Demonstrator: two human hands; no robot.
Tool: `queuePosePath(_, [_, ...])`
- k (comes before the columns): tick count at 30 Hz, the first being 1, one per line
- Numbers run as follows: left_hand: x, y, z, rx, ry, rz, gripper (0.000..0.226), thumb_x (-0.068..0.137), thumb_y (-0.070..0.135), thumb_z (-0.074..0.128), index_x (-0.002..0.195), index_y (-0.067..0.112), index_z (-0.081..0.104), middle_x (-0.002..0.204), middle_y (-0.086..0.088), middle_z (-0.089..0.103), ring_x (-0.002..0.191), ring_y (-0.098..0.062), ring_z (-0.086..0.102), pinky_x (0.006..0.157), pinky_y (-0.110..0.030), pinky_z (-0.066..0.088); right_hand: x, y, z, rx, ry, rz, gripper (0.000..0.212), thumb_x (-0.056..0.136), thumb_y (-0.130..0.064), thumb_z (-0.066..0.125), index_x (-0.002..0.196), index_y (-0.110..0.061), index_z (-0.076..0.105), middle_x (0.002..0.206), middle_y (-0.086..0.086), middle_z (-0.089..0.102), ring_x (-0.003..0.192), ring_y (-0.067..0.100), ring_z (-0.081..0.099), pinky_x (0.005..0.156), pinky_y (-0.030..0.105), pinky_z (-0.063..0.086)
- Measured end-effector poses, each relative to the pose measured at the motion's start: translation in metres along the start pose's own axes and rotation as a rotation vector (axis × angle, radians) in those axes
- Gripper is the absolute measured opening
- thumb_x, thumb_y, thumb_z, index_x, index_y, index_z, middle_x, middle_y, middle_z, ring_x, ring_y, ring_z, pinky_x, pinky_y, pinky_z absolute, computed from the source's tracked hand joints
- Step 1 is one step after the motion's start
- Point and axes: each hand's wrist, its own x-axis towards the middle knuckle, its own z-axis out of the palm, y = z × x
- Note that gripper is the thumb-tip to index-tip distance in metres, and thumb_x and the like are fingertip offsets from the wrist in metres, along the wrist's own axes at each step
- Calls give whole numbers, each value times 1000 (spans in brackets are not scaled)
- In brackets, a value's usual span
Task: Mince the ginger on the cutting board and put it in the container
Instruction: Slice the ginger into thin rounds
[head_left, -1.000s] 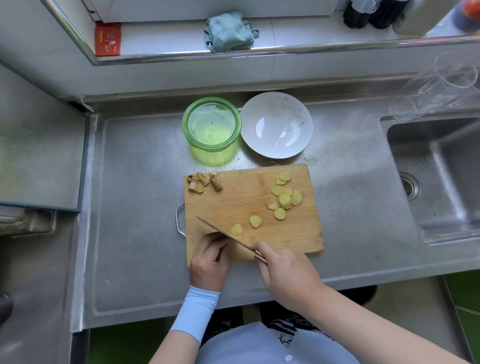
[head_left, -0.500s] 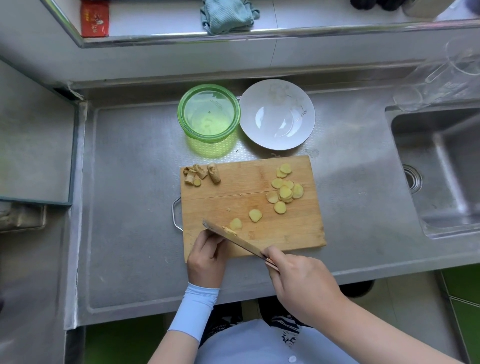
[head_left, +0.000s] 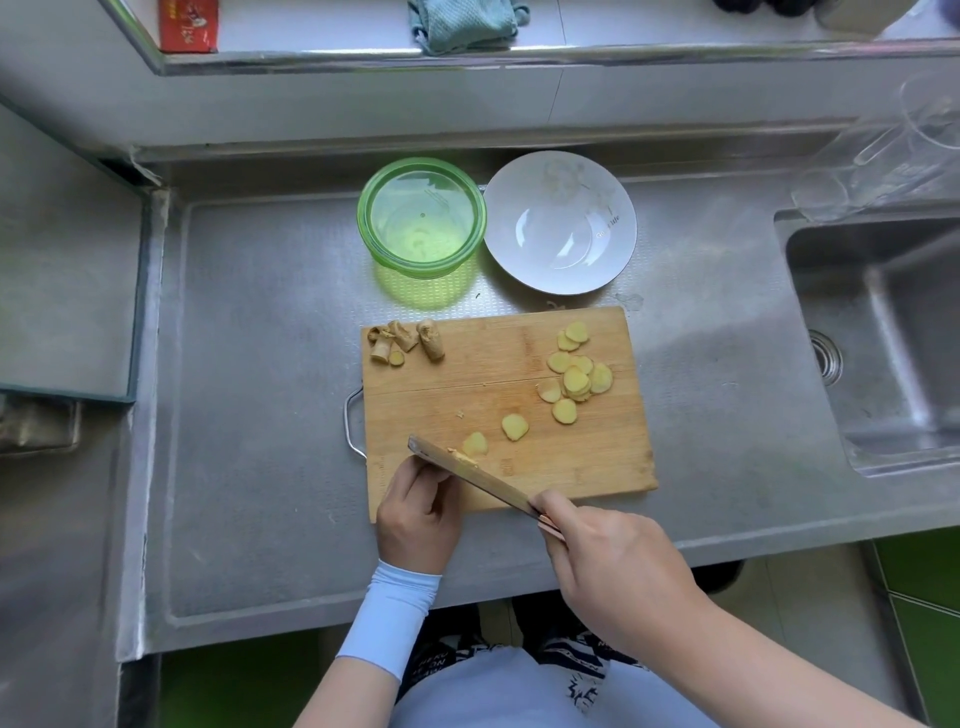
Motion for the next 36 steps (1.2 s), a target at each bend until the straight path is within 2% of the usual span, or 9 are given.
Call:
queuePosePath(3, [1, 2, -1, -40, 28, 26, 9, 87, 7, 63, 81, 9, 69, 95, -1, 62, 70, -20, 59, 68, -14, 43, 0, -2, -1, -11, -2, 6, 14, 100, -36, 39, 113, -34, 44, 71, -4, 60, 61, 24, 56, 55, 40, 50])
queuePosePath(7, [3, 4, -2, -63, 55, 56, 23, 81, -1, 64, 89, 21, 60, 100, 2, 60, 75, -19, 59, 73, -11, 42, 0, -4, -3, -4, -10, 9, 7, 102, -35, 38, 108, -34, 41, 68, -3, 58, 57, 22, 51, 55, 39, 47])
queuePosePath(14, [1, 3, 0, -71, 54, 61, 22, 81, -4, 67, 88, 17, 62, 93, -7, 68, 78, -20, 63, 77, -11, 44, 0, -6, -5, 24, -31, 23, 3, 102, -36, 38, 102, -35, 35, 63, -3, 52, 55, 21, 46, 54, 37, 42])
queuePosePath(18, [1, 4, 2, -54, 70, 67, 21, 82, -2, 67, 88, 17, 63, 98, 1, 63, 79, -17, 62, 77, -9, 43, 1, -2, -9, 9, -38, 23, 5, 102, -36, 36, 105, -32, 37, 67, -2, 57, 60, 23, 52, 57, 40, 47])
queuePosePath(22, [0, 4, 3, -23, 78, 46, 13, 79, -5, 69, 79, 8, 69, 94, -4, 67, 76, -19, 63, 76, -9, 43, 1, -3, -8, 24, -53, 26, 3, 101, -34, 36, 100, -32, 34, 66, -1, 55, 59, 23, 51, 57, 43, 50])
queuePosePath(25, [0, 6, 2, -26, 80, 44, 12, 82, -1, 66, 83, 11, 68, 96, -2, 65, 76, -18, 62, 74, -9, 43, 1, -5, -8, 40, -50, 30, 4, 102, -34, 35, 100, -31, 33, 67, -1, 56, 59, 24, 52, 58, 44, 50])
queuePosePath(31, [0, 4, 3, 24, -4, 92, 22, 77, -8, 57, 76, 6, 74, 93, -4, 68, 85, -17, 63, 74, -16, 48, 4, -1, -6, 44, -14, 24, 7, 103, -32, 36, 96, -31, 34, 63, -1, 53, 56, 23, 50, 55, 41, 47])
queuePosePath(33, [0, 4, 0, 7, -13, 89, 24, 78, -10, 55, 76, 3, 74, 90, -7, 69, 86, -17, 63, 75, -16, 48, 2, 3, -3, 79, 48, -11, 1, 102, -32, 40, 102, -32, 39, 64, -2, 56, 57, 22, 51, 55, 40, 47])
queuePosePath(36, [2, 6, -3, 10, 24, 51, 24, 86, -7, 53, 75, 1, 73, 89, -10, 68, 84, -15, 63, 75, -16, 49, -1, 7, -1, 110, 99, -25, 9, 99, -30, 46, 107, -35, 45, 61, -9, 52, 55, 19, 51, 50, 33, 41])
